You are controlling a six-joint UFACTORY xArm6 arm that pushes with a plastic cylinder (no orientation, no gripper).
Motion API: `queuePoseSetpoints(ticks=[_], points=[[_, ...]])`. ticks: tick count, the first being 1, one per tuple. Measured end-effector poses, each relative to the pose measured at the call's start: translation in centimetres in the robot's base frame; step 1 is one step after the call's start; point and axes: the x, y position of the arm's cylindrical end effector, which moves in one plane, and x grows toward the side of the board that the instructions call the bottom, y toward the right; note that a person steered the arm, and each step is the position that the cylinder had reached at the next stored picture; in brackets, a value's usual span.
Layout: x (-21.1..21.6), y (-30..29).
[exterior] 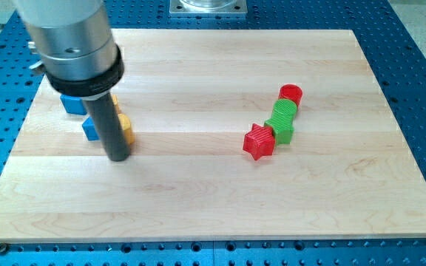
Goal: Place your arm at the top left of the triangle
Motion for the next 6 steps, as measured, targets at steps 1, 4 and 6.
queuePoseSetpoints(ticks=[1,4,6], points=[[-1.5,1.4],[2.2,-13.1],[-10.5,-14.1]])
